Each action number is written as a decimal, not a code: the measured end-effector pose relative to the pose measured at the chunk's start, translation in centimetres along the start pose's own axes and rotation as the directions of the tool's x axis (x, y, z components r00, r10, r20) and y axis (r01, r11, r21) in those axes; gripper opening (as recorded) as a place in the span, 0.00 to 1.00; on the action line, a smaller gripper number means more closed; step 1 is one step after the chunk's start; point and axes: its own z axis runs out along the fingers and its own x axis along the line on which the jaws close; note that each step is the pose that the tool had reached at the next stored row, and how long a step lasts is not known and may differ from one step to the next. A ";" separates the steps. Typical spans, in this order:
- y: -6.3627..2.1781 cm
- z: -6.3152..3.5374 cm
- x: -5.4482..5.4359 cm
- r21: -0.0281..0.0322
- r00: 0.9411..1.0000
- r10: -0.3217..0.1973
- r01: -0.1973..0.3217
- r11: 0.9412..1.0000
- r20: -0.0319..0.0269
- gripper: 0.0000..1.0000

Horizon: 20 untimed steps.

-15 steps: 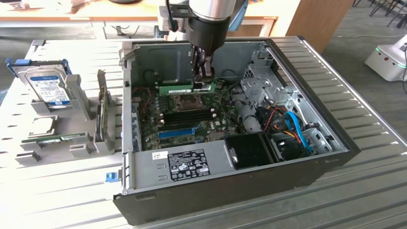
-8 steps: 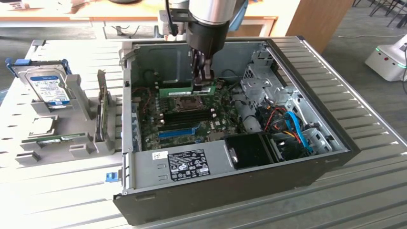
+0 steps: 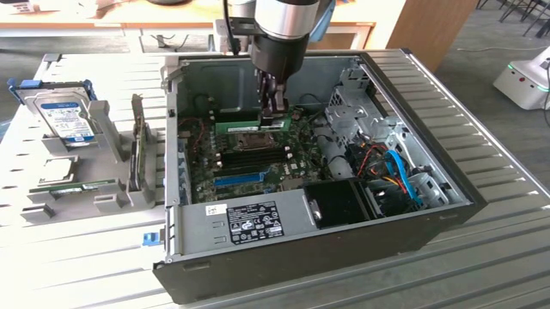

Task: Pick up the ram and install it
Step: 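Insert the ram into the slot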

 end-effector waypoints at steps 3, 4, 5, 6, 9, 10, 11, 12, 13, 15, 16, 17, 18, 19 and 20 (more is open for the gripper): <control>-0.01 0.28 0.0 0.000 1.000 0.000 0.000 1.000 0.000 0.12; -0.01 0.37 0.0 0.000 1.000 0.000 0.000 1.000 0.000 0.12; -0.02 0.46 0.0 0.000 1.000 0.000 0.000 1.000 0.000 0.12; -0.02 0.55 0.0 0.000 1.000 0.000 0.000 1.000 0.000 0.12; -0.04 0.84 0.0 0.000 1.000 0.000 0.000 1.000 0.000 0.12; -0.04 0.94 0.0 0.000 1.000 0.000 0.000 1.000 0.000 0.12; -0.05 1.04 0.0 0.000 1.000 0.000 0.000 1.000 0.000 0.12; -0.05 1.13 0.0 0.000 1.000 0.000 0.000 1.000 0.000 0.12; -0.05 1.22 0.0 0.000 1.000 0.000 0.000 1.000 0.000 0.12; -0.06 1.40 0.1 0.000 1.000 0.000 0.000 1.000 0.000 0.12; -0.07 1.49 0.1 0.000 1.000 0.000 0.000 1.000 0.000 0.12; -0.07 1.57 0.1 0.000 1.000 0.000 0.000 1.000 0.000 0.12; -0.07 1.66 0.1 0.000 1.000 0.000 0.000 1.000 0.000 0.12; -0.08 1.75 0.1 0.000 1.000 0.000 0.000 1.000 0.000 0.12; -0.08 1.83 0.1 0.000 1.000 0.000 0.000 1.000 0.000 0.12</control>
